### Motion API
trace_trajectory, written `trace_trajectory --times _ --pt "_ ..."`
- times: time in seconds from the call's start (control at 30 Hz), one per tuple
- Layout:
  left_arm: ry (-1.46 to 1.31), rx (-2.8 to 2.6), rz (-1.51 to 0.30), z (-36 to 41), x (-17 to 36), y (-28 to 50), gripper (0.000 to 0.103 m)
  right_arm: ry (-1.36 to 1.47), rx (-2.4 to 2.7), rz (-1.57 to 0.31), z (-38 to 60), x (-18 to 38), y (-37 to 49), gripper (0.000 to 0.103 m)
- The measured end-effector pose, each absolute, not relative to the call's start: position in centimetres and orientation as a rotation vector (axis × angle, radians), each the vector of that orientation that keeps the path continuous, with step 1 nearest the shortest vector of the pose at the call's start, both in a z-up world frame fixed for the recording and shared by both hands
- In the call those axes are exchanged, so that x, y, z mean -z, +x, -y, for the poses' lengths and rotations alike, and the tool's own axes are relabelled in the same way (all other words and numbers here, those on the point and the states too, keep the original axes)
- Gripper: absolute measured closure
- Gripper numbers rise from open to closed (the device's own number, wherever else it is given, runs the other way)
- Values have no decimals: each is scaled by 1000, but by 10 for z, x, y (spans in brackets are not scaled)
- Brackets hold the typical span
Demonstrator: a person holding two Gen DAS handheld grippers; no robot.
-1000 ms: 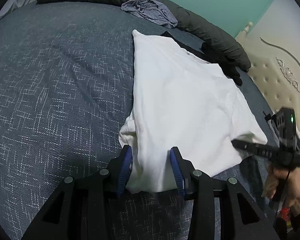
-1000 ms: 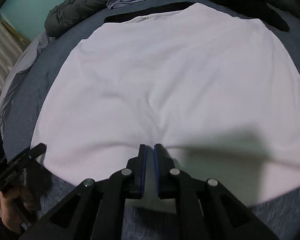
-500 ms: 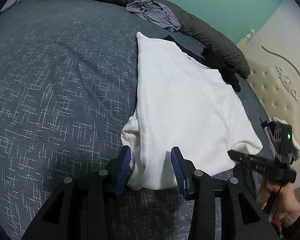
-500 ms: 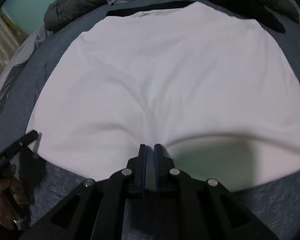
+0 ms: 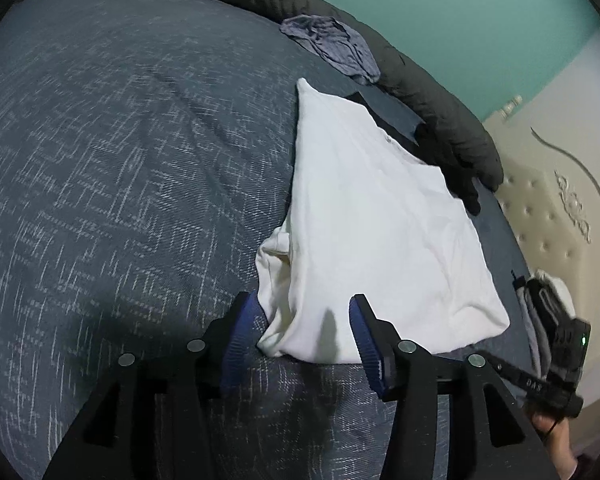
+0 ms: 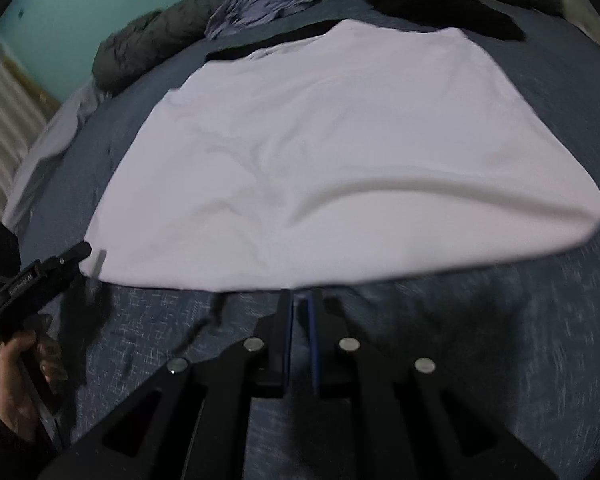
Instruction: Fold clothes
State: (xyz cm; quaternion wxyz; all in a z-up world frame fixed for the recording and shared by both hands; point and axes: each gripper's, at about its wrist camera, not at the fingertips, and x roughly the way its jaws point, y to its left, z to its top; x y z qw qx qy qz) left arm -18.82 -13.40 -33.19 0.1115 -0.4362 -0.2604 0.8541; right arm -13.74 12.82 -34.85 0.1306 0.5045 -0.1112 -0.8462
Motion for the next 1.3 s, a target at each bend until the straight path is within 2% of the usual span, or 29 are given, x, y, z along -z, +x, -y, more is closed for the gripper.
trace_trajectory --times 0.13,0.4,0.6,0.77,0.8,0.87,0.9,0.93,1.03,1.23,1.3 --pt "-1281 -2502 795 131 329 -180 37 1415 2480 367 -135 346 -99 96" --pt "-1266 -2446 974 134 339 -172 37 1357 2516 457 -165 342 -82 96" --pt "-1259 -2421 1091 137 349 -168 37 1294 2501 557 -184 351 -66 90" --pt "-1244 -2466 1050 131 350 -176 39 1265 2488 621 -182 355 -61 84" --pt "-1241 -2475 1041 130 350 -177 43 1259 2476 630 -190 354 -65 84" --pt "-1235 -2493 1023 128 350 -181 63 1244 2453 646 -204 352 -63 83" --pt "-1242 -2492 1031 129 353 -184 77 1237 2448 644 -202 351 -68 82" --pt "-1242 -2484 1048 130 355 -186 84 1233 2446 641 -201 351 -71 82" --pt "-1233 -2467 1076 131 357 -191 89 1232 2445 657 -219 349 -68 82" --pt "-1180 -2495 993 121 338 -195 92 1223 2442 747 -289 328 -89 82" --pt "-1171 -2510 962 117 332 -198 92 1205 2458 757 -322 321 -64 82"
